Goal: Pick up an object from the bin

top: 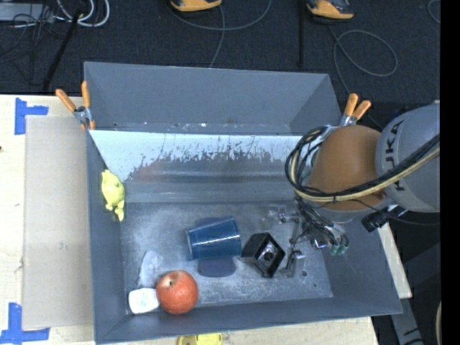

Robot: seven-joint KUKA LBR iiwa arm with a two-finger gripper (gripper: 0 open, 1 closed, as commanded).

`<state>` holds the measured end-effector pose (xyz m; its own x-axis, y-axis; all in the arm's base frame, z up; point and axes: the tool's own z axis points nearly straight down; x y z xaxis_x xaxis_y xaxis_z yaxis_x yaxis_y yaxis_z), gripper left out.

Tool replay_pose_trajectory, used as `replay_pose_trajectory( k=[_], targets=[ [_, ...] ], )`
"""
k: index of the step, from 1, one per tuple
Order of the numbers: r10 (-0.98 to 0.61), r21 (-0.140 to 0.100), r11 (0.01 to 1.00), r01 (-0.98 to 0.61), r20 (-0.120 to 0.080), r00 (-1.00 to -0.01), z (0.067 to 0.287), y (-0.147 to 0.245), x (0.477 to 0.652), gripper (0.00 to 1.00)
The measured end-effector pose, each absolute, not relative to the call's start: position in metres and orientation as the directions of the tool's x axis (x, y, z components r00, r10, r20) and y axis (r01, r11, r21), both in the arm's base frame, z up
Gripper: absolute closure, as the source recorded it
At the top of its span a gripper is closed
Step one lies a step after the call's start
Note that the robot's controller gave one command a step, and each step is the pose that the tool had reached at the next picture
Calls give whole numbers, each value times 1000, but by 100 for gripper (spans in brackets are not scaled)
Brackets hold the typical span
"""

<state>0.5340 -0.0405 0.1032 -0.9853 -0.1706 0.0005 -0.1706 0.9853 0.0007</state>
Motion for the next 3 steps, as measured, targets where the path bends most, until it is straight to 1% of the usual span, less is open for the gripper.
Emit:
replay_pose_trajectory(
  k=[1, 2, 3],
  targets=[
    [-243, 0, 970, -243, 1, -970, 85, -27, 513, 0],
    [-15, -1, 1000, -15, 5, -1000, 70, -16, 514, 100],
    [-16, -1, 1000, -16, 5, -1000, 70, -16, 514, 100]
  ],
)
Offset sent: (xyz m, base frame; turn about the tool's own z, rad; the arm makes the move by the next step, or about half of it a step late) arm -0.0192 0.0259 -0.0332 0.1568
